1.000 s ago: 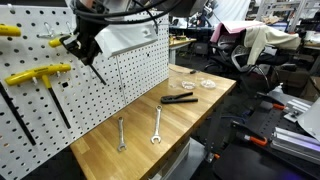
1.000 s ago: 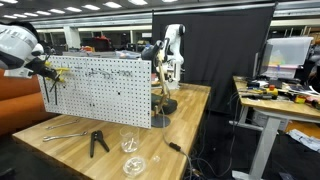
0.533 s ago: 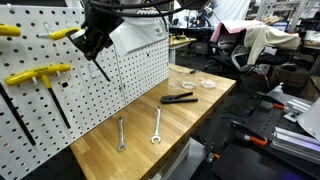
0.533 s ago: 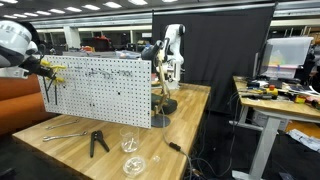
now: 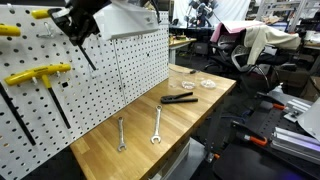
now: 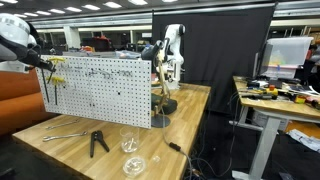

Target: Place the black and yellow tool on the table on the peg board

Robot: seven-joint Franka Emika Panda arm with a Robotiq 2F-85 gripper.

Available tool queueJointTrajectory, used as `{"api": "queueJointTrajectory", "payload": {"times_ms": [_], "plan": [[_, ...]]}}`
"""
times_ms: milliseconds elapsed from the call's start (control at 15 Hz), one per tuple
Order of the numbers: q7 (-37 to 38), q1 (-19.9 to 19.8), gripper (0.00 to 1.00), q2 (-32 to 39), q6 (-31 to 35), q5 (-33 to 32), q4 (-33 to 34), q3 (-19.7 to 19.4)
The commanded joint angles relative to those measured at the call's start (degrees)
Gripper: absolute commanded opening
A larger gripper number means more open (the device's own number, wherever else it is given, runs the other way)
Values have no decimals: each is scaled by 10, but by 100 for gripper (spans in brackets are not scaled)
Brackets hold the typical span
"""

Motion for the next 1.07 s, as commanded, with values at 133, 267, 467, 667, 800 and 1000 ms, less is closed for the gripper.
{"api": "queueJointTrajectory", "payload": {"times_ms": [133,267,467,667,800,1000], "plan": [[66,-2,2,27,12,-56,47,-1],[79,-2,2,38,13,-63,56,0],[95,-3,2,54,14,-69,63,1],[102,-4,2,65,15,-70,70,0],[105,-4,2,68,15,-71,71,0],[105,-5,2,69,15,-69,68,-1]]}}
